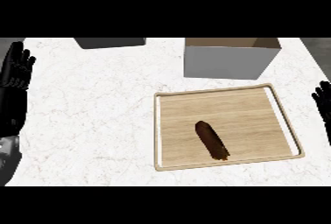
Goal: Pick the sweet potato from the tray and place it in the cardboard box
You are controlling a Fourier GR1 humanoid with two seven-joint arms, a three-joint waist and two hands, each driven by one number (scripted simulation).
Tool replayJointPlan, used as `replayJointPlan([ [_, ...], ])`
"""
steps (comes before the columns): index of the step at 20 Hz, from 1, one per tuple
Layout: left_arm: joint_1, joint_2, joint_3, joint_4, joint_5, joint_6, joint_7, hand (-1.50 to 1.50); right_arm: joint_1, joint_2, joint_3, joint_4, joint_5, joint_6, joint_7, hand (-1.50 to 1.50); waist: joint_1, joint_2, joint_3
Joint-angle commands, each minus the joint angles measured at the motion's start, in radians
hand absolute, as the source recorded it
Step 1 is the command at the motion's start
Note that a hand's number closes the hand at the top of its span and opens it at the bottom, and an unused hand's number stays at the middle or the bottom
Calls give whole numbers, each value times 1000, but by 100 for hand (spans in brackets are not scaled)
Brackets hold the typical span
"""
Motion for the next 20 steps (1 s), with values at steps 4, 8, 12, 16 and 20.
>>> replayJointPlan([
  [4, 0, -43, -171, -2, -15, -116, 52, 0, 75, 45, 230, -188, 327, -209, 49, -150, 25, 4, -40],
  [8, 20, -62, -209, 30, 3, -152, 57, 0, 21, -154, 205, -160, 566, -245, -47, -150, -15, 9, -75],
  [12, 30, -88, -257, 37, 13, -181, 81, 0, 70, -213, 273, -183, 861, -399, -6, -150, -19, 1, -52],
  [16, 55, -106, -275, 47, 11, -177, 81, 0, 128, -240, 348, -263, 1136, -476, 74, -150, -27, -12, -50],
  [20, 58, -103, -270, 60, -4, -166, 81, 0, 183, -233, 390, -413, 1343, -415, 258, -150, -50, -22, -50],
])
